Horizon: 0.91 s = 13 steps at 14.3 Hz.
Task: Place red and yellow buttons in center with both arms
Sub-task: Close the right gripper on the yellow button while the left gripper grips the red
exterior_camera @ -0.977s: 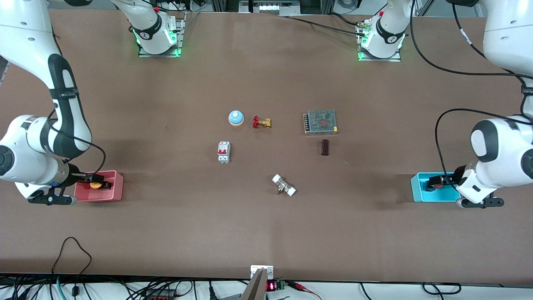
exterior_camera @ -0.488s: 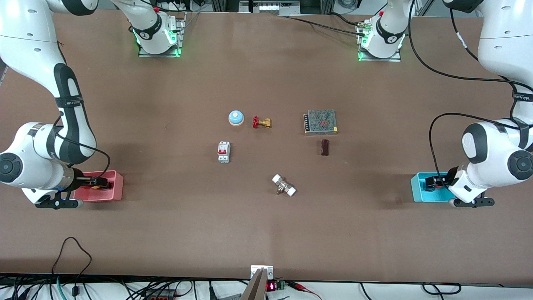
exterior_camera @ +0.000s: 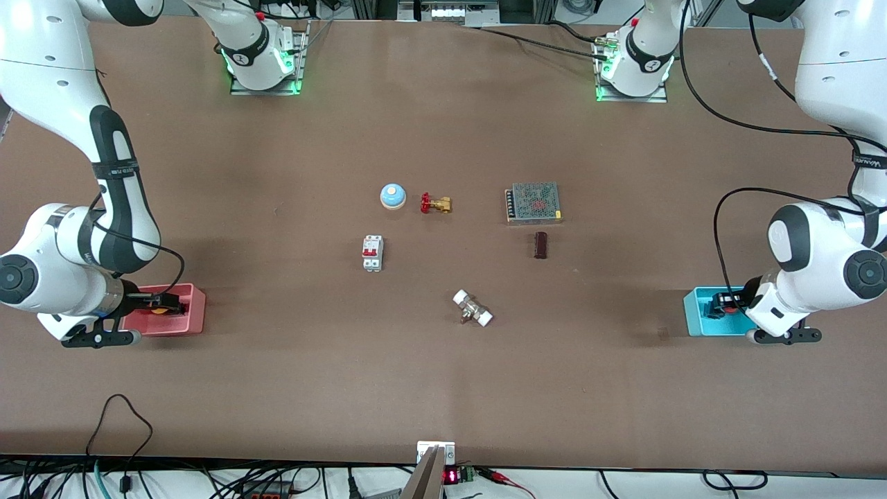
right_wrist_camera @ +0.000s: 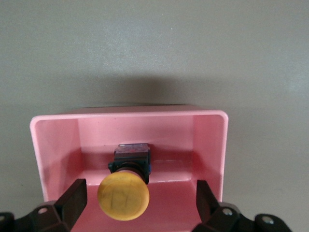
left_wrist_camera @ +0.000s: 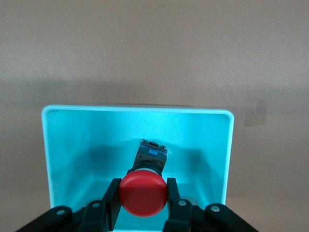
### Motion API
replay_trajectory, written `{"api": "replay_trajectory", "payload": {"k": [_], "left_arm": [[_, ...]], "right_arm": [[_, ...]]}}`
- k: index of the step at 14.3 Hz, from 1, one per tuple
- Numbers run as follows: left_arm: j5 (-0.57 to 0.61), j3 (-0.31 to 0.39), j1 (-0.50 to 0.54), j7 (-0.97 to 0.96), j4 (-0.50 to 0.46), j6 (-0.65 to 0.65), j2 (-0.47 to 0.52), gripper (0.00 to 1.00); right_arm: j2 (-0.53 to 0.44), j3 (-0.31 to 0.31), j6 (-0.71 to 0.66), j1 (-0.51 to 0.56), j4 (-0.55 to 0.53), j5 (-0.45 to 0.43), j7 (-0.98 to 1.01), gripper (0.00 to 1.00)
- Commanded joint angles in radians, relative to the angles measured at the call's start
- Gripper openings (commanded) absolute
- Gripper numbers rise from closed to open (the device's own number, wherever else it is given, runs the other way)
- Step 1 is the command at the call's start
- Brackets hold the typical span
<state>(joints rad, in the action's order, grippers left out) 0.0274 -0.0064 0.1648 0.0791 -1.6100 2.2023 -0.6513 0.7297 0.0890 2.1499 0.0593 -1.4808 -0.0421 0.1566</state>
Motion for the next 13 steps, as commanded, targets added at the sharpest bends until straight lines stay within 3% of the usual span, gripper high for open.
{"api": "replay_trajectory", "payload": {"k": [1,7,13], "left_arm": [[0.013,-0.003,-0.005,0.004,-0.005,-0.027,0.068,0.29],[0.013,-0.015,-0.048,-0.011,-0.004,-0.122,0.168,0.29],[0.003,-0.033,-0.184,-0.237,-0.007,-0.122,0.135,0.31]], "right_arm": [[0.016,-0.011,-0.004,0.005,0.019,-0.012,-0.002,1.0],[0.027,-0.014,-0.002,0.004,0.019,-0.009,-0.006,0.96],[0.028,-0.014,-0.002,-0.001,0.027,-0.01,0.0,0.44]]}}
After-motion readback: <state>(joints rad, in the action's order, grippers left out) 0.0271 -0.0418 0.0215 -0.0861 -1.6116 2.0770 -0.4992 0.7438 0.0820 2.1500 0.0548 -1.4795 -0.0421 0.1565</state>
